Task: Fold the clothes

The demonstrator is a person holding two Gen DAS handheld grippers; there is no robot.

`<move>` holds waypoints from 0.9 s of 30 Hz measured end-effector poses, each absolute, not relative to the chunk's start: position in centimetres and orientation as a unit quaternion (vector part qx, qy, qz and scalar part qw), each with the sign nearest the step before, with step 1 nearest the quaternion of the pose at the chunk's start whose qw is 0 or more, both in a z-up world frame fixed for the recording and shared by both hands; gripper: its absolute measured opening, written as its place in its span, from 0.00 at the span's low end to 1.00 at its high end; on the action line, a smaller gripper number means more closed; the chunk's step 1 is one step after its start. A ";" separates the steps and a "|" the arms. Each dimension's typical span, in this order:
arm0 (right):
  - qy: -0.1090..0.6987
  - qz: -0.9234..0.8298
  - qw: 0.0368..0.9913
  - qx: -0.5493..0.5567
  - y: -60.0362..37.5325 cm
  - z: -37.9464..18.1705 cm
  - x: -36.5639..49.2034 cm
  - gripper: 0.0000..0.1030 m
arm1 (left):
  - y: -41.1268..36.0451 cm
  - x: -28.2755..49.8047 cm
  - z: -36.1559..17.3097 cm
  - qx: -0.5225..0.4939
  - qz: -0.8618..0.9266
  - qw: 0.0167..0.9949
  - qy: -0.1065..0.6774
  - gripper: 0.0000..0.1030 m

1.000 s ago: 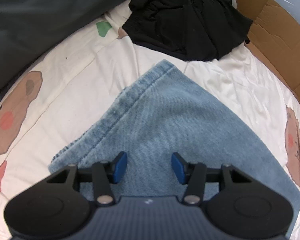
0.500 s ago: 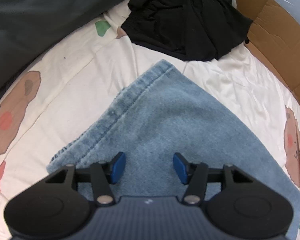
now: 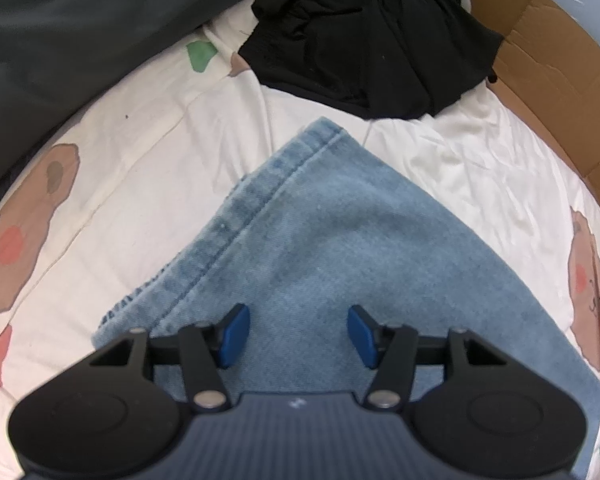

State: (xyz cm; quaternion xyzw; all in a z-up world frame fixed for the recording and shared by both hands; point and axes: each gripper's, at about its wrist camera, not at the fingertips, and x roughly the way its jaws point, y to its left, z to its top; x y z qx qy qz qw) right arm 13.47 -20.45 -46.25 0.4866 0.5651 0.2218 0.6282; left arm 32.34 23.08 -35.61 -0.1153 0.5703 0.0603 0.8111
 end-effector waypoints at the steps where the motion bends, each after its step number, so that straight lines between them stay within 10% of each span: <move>1: 0.566 0.220 0.630 0.484 -20.4 -46.2 13.4 0.09 | 23.0 32.4 -35.5 -0.116 0.062 0.810 0.572 0.58; 27: 0.535 0.227 0.689 0.433 -22.6 -37.8 14.0 0.04 | 14.8 30.9 -31.9 -0.082 -0.076 0.787 0.606 0.61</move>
